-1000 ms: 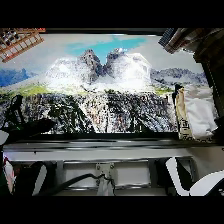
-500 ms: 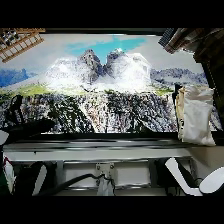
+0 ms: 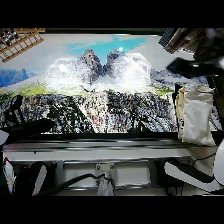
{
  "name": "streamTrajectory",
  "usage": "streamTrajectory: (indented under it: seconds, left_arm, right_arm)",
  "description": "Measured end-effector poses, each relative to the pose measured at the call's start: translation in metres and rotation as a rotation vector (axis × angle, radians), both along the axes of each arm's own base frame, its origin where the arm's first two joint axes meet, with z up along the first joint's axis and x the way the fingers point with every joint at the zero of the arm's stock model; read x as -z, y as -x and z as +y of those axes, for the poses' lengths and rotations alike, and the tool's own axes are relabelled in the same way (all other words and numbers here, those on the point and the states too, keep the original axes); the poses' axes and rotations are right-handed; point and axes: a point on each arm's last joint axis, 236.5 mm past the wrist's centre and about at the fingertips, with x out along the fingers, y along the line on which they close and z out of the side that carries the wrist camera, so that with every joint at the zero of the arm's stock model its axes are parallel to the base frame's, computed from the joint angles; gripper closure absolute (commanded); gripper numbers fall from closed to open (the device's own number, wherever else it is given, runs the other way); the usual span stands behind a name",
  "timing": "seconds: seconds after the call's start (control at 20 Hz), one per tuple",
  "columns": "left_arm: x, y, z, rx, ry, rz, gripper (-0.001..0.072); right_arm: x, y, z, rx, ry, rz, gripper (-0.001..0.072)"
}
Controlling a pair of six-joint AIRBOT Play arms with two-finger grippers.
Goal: Fold the clothes and pants, and hang the long-sleeved shirts on hangers.
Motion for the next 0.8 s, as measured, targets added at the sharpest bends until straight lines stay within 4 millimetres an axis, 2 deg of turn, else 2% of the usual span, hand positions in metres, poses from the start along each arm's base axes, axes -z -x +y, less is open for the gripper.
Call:
streamTrajectory:
  seconds: [0.15,0.35,0.5,0.8]
  left_arm:
    - [0.000,0.000,0.000,0.000,0.000,0.000,0.0693]
    - [0.000,0.000,0.000,0.000,0.000,0.000,0.0693]
    - [0.000,0.000,0.000,0.000,0.000,0.000,0.0693]
    - [0.000,0.000,0.000,0.000,0.000,0.000,0.0693]
  right_arm:
    - [0.009,-0.003,0.054,-0.173,0.108,-0.033,0.0111]
    - [0.012,0.003,0.094,-0.293,0.169,-0.062,0.0111]
    - [0.012,0.004,0.105,-0.325,0.186,-0.074,0.0111]
    - [0.012,0.005,0.111,-0.341,0.195,-0.081,0.0111]
